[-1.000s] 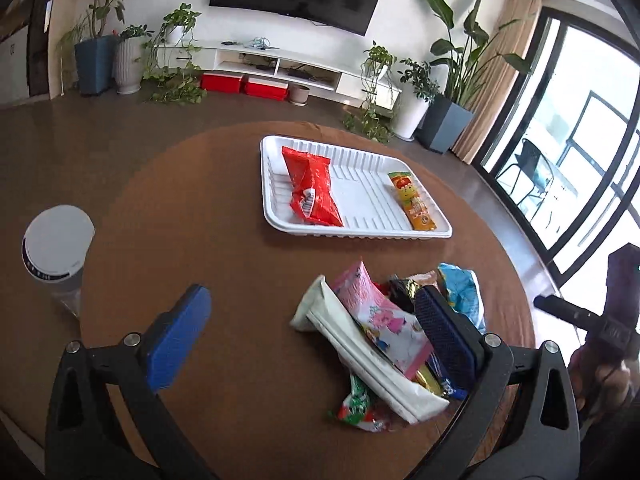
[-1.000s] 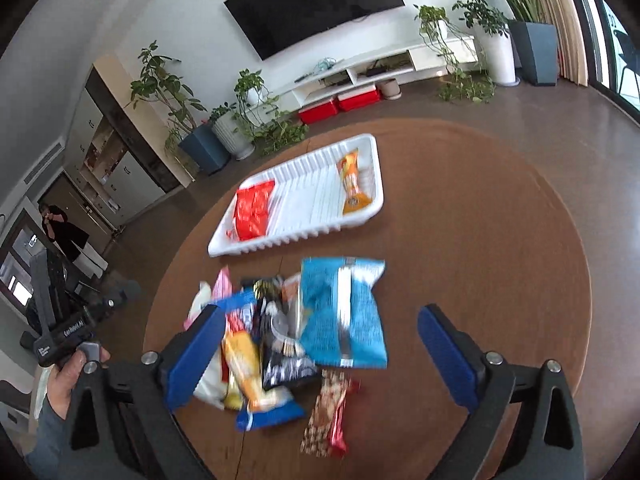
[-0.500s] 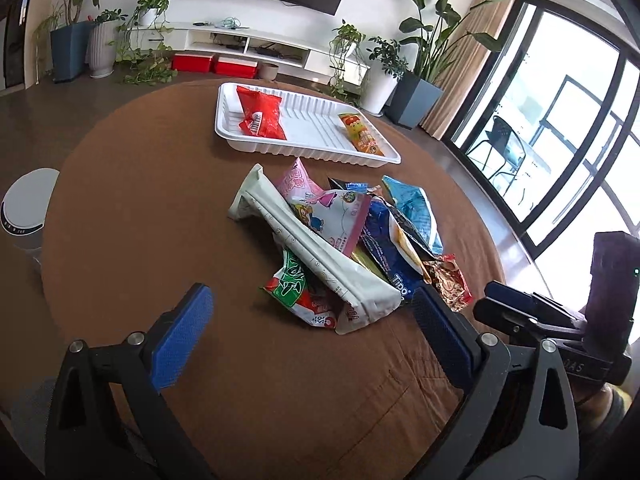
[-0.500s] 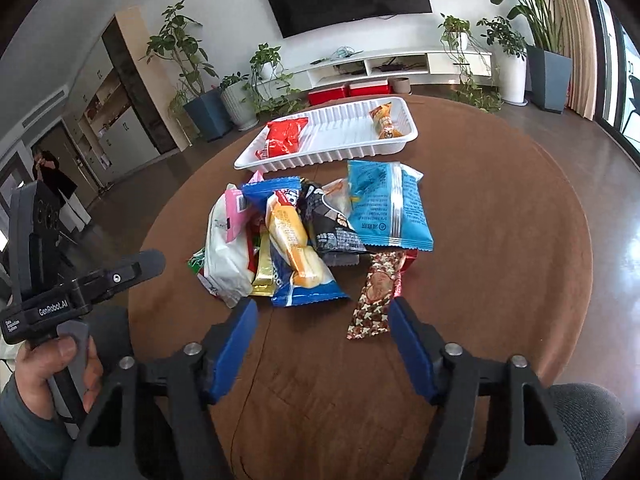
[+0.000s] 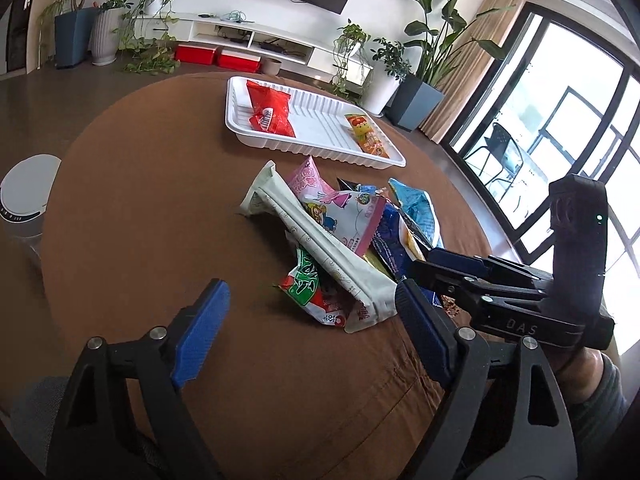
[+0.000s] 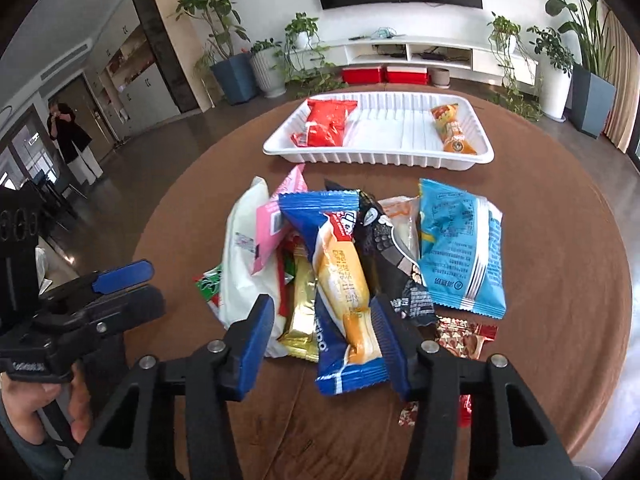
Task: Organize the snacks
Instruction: 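Grasp the blue bread packet with the right gripper while the left gripper reaches the white packet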
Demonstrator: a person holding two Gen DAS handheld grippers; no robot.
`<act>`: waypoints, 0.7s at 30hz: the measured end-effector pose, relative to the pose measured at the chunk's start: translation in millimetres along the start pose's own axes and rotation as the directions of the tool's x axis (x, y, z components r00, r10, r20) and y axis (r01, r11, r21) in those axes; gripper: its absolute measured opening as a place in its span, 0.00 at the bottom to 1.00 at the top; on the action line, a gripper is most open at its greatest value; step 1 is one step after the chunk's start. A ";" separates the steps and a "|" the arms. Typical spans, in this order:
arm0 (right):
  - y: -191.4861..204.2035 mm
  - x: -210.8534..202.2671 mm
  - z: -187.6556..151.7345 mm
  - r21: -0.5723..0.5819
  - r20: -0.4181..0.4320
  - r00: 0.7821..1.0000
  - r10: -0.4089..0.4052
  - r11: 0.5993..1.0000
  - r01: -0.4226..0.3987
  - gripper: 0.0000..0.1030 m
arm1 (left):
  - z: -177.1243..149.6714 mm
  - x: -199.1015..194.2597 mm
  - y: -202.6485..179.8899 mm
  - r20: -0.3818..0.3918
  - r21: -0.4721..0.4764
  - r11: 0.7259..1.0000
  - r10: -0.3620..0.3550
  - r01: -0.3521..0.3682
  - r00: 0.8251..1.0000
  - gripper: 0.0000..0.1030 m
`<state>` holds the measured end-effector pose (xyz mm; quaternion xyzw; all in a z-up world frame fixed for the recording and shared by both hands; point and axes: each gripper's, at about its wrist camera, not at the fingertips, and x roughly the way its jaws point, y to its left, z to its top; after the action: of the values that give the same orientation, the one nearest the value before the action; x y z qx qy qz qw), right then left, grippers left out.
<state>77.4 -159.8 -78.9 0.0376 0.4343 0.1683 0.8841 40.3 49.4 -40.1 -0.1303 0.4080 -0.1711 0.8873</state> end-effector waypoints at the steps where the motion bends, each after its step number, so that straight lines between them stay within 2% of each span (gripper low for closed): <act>1: -1.0 4.4 1.2 0.000 -0.016 1.000 0.001 1.000 -0.001 0.51 | 0.3 1.3 0.0 -0.002 -0.001 1.000 -0.002 0.002 1.000 0.81; 15: 3.3 29.3 15.9 -0.076 -0.075 0.993 -0.086 0.994 0.080 0.48 | 9.6 13.9 -10.7 -0.033 0.030 0.999 -0.012 0.013 0.999 0.81; 19: -0.1 37.8 14.4 -0.073 -0.100 0.990 -0.102 0.993 0.095 0.46 | 15.5 20.4 -14.5 -0.049 0.049 0.999 -0.009 0.012 0.999 0.81; 21: -1.0 36.1 13.6 -0.069 -0.093 0.991 -0.100 0.993 0.094 0.42 | 21.4 25.6 -15.2 -0.055 0.058 0.998 0.005 -0.002 0.998 0.81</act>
<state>108.7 -147.7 -97.9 -0.0200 0.4721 0.1407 0.8700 69.4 27.1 -38.3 -0.0992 0.4274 -0.1849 0.8794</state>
